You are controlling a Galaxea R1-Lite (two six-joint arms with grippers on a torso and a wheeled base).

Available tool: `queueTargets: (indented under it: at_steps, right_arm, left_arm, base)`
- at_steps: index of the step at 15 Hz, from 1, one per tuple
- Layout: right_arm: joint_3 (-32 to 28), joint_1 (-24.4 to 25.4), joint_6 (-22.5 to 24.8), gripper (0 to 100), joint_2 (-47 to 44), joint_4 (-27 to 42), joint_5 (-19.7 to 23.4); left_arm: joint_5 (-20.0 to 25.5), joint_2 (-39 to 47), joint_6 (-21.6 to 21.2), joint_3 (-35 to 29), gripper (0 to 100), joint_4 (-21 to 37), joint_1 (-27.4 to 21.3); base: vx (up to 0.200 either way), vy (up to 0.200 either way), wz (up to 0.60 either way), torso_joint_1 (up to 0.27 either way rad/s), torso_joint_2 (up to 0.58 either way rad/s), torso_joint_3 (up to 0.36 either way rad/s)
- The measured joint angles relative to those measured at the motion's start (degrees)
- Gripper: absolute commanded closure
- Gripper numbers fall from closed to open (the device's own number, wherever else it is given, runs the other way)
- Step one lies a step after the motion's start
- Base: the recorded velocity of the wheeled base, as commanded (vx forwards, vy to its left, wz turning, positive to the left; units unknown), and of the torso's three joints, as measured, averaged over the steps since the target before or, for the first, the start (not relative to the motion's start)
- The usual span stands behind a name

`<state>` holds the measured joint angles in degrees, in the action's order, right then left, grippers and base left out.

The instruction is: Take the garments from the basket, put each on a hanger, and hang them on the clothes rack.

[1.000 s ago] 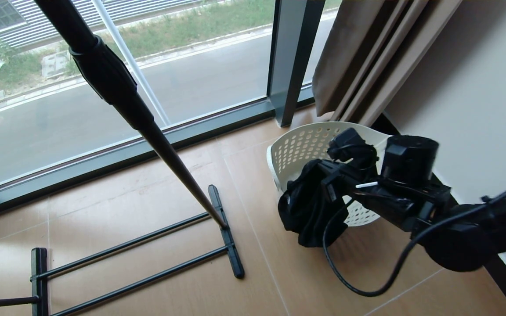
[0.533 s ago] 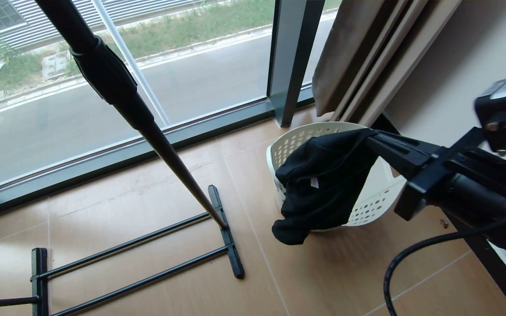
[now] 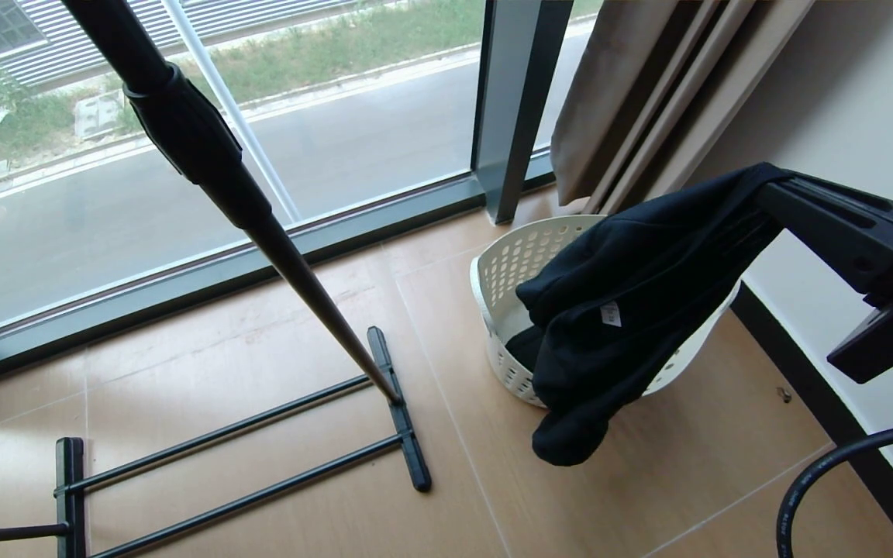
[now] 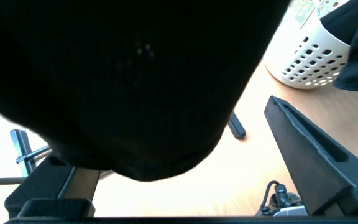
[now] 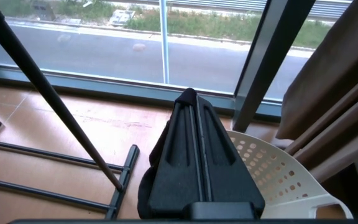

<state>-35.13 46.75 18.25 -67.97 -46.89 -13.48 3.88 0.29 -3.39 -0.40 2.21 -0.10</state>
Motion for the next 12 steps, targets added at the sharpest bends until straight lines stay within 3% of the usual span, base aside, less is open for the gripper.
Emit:
queueTargets:
  at_steps: [9,12]
  right_arm:
    - [0.0,0.1,0.0,100,0.1,1.5,0.0]
    - [0.0,0.1,0.0,100,0.0,1.5,0.0]
  left_arm:
    - [0.1,0.0,0.0,0.0,0,0.0,0.0]
    - [0.1,0.0,0.0,0.0,0,0.0,0.0]
  base:
    - [0.0,0.0,0.0,0.0,0.0,0.0]
    - [0.0,0.0,0.0,0.004,0.0,0.142]
